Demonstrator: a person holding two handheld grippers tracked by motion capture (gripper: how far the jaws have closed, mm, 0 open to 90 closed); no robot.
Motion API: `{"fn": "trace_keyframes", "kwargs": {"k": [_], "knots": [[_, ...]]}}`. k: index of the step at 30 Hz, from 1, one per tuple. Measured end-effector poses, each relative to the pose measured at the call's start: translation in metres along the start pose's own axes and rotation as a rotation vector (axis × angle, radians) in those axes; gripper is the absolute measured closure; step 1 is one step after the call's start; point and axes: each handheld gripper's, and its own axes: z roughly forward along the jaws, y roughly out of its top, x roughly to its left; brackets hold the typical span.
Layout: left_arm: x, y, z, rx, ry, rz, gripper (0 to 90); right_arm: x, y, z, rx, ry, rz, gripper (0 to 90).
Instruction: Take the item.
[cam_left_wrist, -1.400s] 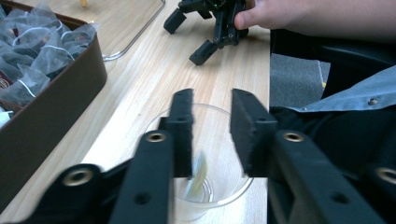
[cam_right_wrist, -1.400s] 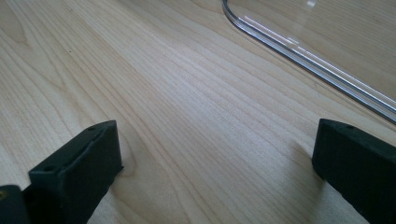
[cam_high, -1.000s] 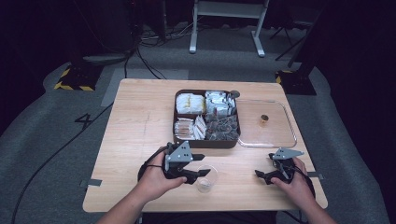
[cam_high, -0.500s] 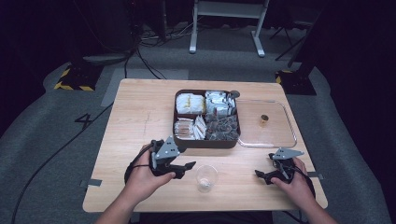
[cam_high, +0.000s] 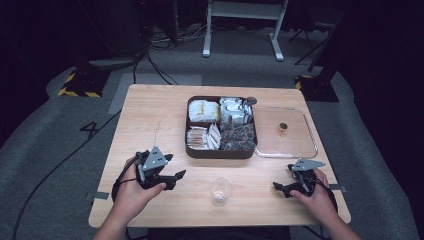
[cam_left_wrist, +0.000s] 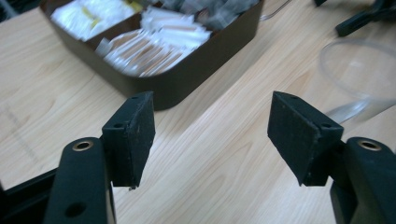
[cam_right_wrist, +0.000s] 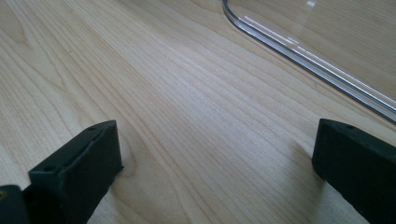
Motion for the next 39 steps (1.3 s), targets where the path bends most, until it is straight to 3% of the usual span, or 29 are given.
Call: {"fn": "trace_keyframes", "kwargs": {"k": [5, 7, 15, 21, 31, 33, 39], "knots": [[0.012, -0.017, 0.002, 0.046, 0.039, -0.030, 30.1, 0.000, 0.000, 0.000, 0.000, 0.000, 0.000, 1.5], [0.020, -0.027, 0.004, 0.059, 0.048, -0.061, 29.7, 0.000, 0.000, 0.000, 0.000, 0.000, 0.000, 1.5], [0.032, -0.048, 0.008, 0.121, 0.093, -0.109, 28.6, 0.000, 0.000, 0.000, 0.000, 0.000, 0.000, 1.5], [0.036, -0.065, 0.013, 0.163, 0.096, -0.161, 28.0, 0.000, 0.000, 0.000, 0.000, 0.000, 0.000, 1.5], [0.039, -0.089, 0.020, 0.215, 0.121, -0.166, 25.2, 0.000, 0.000, 0.000, 0.000, 0.001, 0.000, 1.5], [0.041, -0.094, 0.022, 0.231, 0.135, -0.136, 22.0, 0.000, 0.000, 0.000, 0.000, 0.000, 0.000, 1.5], [0.044, -0.101, 0.024, 0.182, 0.138, -0.160, 14.6, 0.000, 0.000, 0.000, 0.000, 0.000, 0.000, 1.5]]}}
